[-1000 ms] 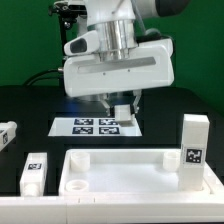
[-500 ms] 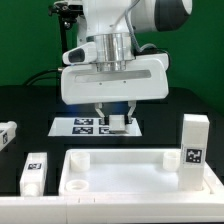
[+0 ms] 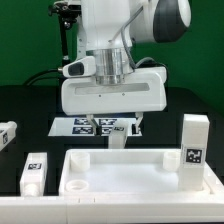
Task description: Assemble desk
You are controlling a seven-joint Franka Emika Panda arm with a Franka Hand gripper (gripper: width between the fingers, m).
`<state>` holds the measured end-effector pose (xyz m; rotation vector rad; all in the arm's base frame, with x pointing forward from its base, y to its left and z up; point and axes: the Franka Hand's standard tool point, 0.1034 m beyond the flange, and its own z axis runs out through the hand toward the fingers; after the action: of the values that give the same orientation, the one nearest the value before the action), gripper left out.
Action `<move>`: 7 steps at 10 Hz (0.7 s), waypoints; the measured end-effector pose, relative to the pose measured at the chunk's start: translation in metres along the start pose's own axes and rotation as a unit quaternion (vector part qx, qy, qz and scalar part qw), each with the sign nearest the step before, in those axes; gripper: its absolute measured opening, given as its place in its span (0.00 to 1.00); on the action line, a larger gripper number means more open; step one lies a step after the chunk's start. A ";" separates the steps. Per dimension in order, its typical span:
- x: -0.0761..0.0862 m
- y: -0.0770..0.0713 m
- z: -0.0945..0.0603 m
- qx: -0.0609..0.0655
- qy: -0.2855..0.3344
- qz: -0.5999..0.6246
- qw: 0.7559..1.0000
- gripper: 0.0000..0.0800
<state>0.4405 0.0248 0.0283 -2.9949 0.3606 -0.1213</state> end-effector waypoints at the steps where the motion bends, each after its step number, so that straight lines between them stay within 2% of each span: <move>1: 0.004 0.001 -0.010 0.031 -0.040 0.015 0.999 0.80; 2: 0.010 -0.001 -0.017 0.044 -0.065 0.040 0.996 0.80; 3: 0.006 -0.011 -0.022 0.047 -0.139 0.045 0.988 0.81; 4: 0.015 -0.013 -0.023 0.051 -0.167 0.039 0.984 0.81; 5: 0.014 -0.010 -0.020 0.050 -0.171 0.041 0.983 0.81; 7: 0.003 -0.013 -0.022 0.065 -0.244 0.040 0.967 0.81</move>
Offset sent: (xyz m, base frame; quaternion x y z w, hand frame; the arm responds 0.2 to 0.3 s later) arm 0.0173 0.0076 0.0094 -0.0241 -0.2579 0.0089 0.9658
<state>0.4440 0.0337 0.0522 -2.7470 0.3936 0.5650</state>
